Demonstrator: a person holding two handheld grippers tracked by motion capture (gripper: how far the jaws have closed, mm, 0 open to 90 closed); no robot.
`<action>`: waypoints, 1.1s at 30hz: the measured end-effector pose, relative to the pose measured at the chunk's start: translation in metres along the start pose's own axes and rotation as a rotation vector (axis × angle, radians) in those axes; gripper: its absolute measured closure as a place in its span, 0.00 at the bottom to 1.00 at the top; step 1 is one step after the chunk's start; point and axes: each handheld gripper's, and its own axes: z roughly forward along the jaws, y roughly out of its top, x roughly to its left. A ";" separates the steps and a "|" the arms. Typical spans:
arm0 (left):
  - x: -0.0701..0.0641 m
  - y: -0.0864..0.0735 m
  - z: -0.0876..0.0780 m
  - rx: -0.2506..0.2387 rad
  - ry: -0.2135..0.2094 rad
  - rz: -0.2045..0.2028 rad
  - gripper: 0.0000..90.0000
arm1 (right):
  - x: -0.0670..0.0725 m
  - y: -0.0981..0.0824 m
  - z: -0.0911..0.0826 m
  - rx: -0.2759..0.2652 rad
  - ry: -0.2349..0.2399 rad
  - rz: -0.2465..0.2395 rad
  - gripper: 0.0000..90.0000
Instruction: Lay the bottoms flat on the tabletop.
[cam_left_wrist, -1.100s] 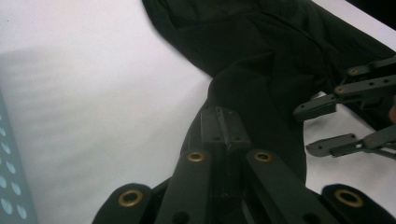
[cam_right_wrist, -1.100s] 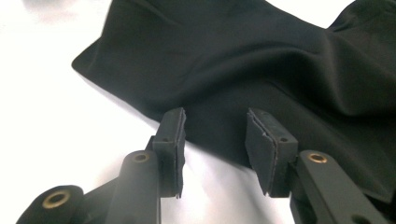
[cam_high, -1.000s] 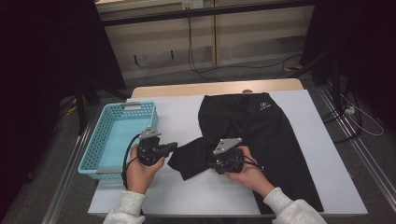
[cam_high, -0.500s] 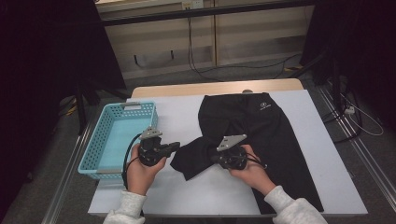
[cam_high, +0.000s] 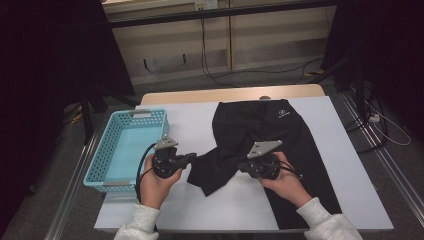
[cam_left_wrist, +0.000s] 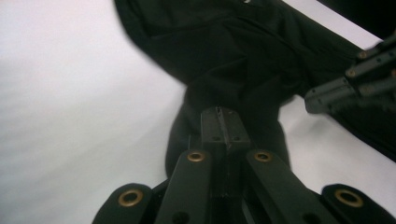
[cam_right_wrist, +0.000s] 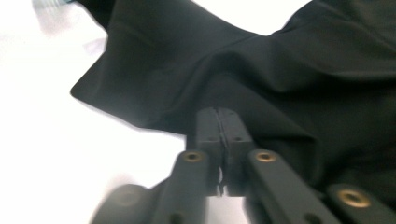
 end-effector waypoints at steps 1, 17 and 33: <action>0.004 0.000 -0.002 -0.004 0.008 -0.006 1.00 | 0.003 0.000 0.004 0.002 0.006 -0.001 0.88; 0.016 0.001 -0.004 -0.038 0.063 -0.020 1.00 | 0.049 0.012 0.052 0.029 0.076 -0.063 0.59; 0.013 -0.002 0.002 -0.005 0.056 -0.007 1.00 | 0.045 0.013 0.057 0.032 0.067 -0.043 0.99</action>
